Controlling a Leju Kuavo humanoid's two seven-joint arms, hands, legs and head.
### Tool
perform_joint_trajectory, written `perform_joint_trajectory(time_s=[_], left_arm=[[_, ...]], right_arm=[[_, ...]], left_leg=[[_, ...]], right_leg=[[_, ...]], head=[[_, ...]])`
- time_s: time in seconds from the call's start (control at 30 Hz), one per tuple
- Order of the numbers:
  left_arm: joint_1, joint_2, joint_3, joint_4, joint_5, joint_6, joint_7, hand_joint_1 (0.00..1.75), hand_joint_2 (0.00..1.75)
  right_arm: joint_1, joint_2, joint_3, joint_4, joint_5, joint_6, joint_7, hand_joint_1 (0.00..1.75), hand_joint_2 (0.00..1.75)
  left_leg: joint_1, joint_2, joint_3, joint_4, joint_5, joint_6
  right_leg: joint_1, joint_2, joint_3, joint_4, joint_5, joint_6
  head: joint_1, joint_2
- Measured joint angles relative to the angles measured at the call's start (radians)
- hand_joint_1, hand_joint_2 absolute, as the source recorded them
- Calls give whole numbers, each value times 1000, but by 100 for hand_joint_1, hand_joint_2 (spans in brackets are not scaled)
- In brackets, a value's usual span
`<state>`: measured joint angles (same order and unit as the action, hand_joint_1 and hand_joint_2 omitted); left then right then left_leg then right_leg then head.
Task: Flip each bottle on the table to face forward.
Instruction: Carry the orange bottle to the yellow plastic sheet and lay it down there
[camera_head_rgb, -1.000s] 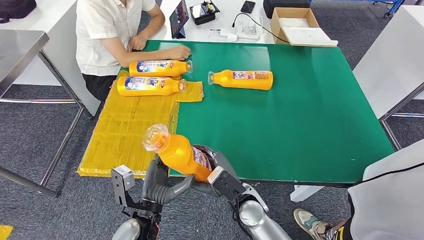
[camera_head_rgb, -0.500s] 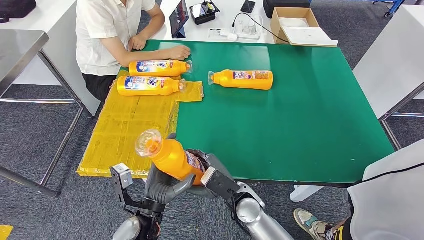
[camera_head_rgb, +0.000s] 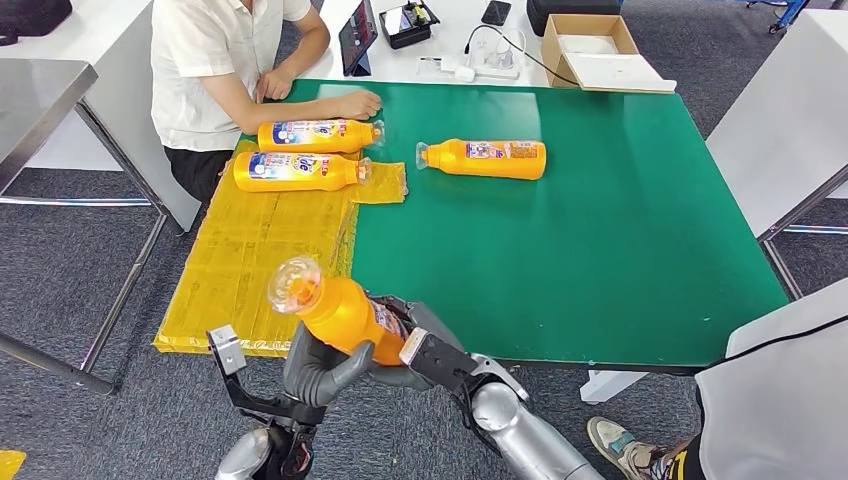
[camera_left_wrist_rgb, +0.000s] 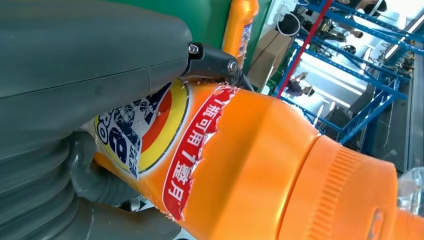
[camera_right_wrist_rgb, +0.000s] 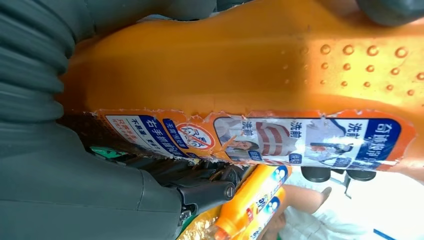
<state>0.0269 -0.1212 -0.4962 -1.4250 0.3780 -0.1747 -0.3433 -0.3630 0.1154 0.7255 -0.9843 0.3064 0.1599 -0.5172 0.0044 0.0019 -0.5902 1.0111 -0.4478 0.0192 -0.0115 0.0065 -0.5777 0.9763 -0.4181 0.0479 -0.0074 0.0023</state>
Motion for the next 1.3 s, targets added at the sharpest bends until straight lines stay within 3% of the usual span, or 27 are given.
perform_joint_trajectory(time_s=[0.23,0.3,0.4,0.43,0.6,1.0,1.13,1.17,1.2,1.3], left_arm=[[17,12,8,0,1,-26,-1,175,175],[20,13,9,0,-4,-27,-2,175,175],[22,14,9,0,-25,-19,-8,175,175],[22,15,9,0,-37,-9,-10,175,175],[30,17,16,-2,-87,49,-20,175,175],[32,17,16,-2,-87,52,-20,175,175],[34,17,16,-4,-87,54,-20,10,175],[35,17,16,-6,-87,55,-20,9,175],[36,17,16,-8,-87,58,-19,14,175],[38,16,19,-18,-99,98,-5,137,175]], right_arm=[[-2,1,19,3,1,5,6,157,175],[-2,1,20,4,1,5,10,145,175],[-2,3,23,6,1,5,20,31,175],[-2,5,25,8,0,3,28,3,175],[0,20,26,12,-16,-33,98,0,175],[1,23,26,12,-18,-38,103,0,175],[1,25,26,12,-20,-40,105,0,175],[1,27,26,12,-21,-41,106,0,175],[1,30,26,12,-21,-44,108,0,175],[20,30,15,-1,-29,-75,101,0,175]], left_leg=[[0,0,-1,0,0,0],[0,0,-1,0,0,0],[0,0,-1,0,0,0],[0,0,-1,0,0,0],[0,0,-1,0,0,0],[0,0,-1,0,0,0],[0,0,-1,0,0,0],[0,0,-1,0,0,0],[0,0,-1,0,0,0],[0,0,-1,0,0,0]], right_leg=[[0,0,0,0,0,0],[0,0,0,0,0,0],[0,0,0,0,0,0],[0,0,0,0,0,0],[0,0,-1,0,0,0],[0,0,-1,0,0,0],[0,0,-1,0,0,0],[0,0,-1,0,0,0],[0,0,-1,0,0,0],[0,0,-1,0,0,0]], head=[[0,0],[0,0],[0,0],[0,0],[0,0],[0,0],[0,0],[0,0],[0,0],[0,0]])
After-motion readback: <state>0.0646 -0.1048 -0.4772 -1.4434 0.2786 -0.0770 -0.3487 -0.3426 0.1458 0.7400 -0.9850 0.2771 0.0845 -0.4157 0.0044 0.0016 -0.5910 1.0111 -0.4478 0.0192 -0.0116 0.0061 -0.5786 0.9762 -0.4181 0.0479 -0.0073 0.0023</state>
